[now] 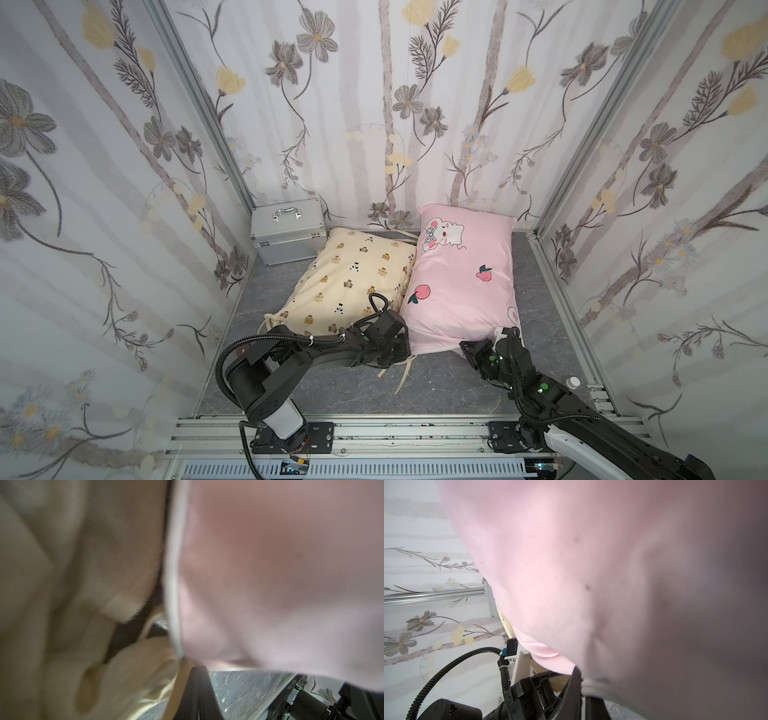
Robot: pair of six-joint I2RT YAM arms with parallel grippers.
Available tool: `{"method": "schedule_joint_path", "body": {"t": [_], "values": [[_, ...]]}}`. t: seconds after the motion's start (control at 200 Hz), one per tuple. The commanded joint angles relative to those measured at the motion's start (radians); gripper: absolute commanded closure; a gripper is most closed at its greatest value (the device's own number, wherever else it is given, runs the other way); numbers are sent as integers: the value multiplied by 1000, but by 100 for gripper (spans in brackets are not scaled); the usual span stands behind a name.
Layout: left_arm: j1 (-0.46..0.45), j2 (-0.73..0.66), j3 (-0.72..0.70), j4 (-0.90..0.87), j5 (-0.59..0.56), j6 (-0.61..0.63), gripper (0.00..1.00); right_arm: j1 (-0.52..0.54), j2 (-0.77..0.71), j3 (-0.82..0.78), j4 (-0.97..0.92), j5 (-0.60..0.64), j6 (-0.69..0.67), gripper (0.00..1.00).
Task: Zip up pillowcases
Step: Zip the zipper on the pillowcase, then reset both arms
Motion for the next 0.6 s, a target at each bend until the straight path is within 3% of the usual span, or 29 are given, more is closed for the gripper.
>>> {"method": "schedule_joint_path", "body": {"t": [0.0,0.04,0.105,0.135,0.145,0.205,0.31,0.43,0.5,0.595], "values": [[8,-27,-5,-102,-56,45,100,-16,-21,62,-150,50,-85,100],[8,-47,2,-140,-67,60,100,-17,-1,124,-229,49,-138,92],[7,-114,33,-228,-99,112,99,-15,54,268,-387,52,-261,36],[7,-159,59,-290,-122,139,84,-14,83,348,-466,64,-327,6],[7,-178,68,-308,-134,160,77,-14,92,375,-492,71,-351,2],[10,-273,149,-453,-222,254,45,-14,147,533,-624,151,-483,0],[70,-379,304,-679,-406,454,20,-54,220,730,-649,296,-758,0],[254,-428,334,-668,-606,671,4,-246,255,732,-395,297,-1085,0],[395,-450,268,-529,-706,773,0,-387,267,632,-154,256,-1215,0],[604,-460,121,-264,-704,836,0,-546,330,476,150,131,-1279,0]]}}
